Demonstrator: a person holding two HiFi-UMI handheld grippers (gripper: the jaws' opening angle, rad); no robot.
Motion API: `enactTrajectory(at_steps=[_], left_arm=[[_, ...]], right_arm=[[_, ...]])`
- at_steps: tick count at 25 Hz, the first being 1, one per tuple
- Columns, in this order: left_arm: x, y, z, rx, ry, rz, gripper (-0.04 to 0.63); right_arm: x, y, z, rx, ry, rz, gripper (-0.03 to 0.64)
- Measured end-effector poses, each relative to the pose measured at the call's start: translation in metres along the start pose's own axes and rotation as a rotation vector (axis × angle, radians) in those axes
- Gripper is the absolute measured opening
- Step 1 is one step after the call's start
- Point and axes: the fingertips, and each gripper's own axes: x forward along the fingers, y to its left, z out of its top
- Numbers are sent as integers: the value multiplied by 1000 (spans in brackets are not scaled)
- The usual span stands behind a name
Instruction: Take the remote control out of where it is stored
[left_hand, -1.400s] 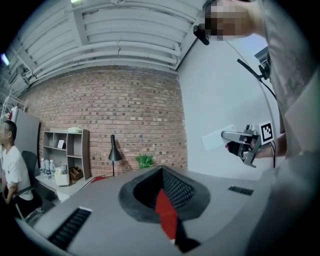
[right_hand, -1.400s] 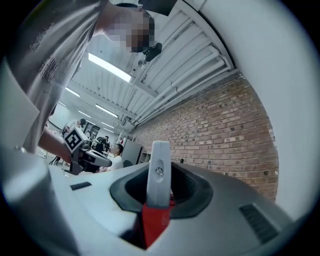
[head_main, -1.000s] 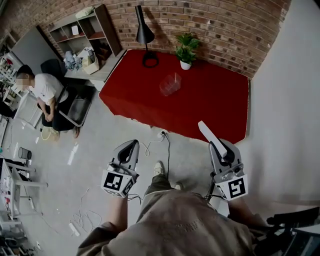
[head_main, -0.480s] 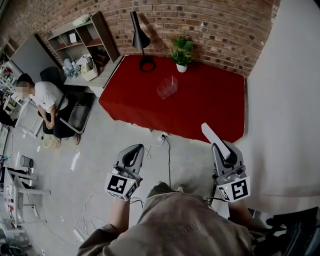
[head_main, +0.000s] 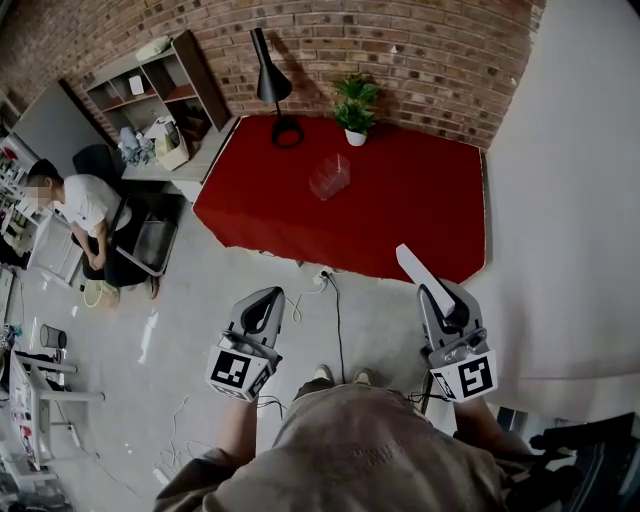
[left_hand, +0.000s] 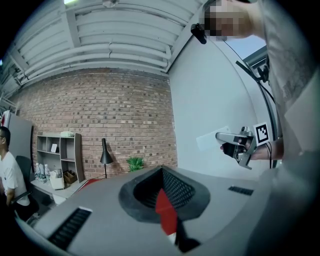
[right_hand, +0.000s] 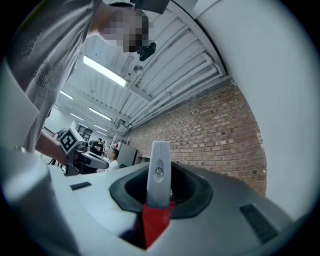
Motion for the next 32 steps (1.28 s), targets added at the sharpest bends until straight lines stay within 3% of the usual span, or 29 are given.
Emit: enactTrajectory(at_steps=[27,32], left_arm=[[-25,23,-2,-21,-25,-54,5],[-23,20,-8,0,-7,-74,5]], right_arm=[[8,52,21,-88,35,-6,83],[9,65,14,-36,70,10,83]])
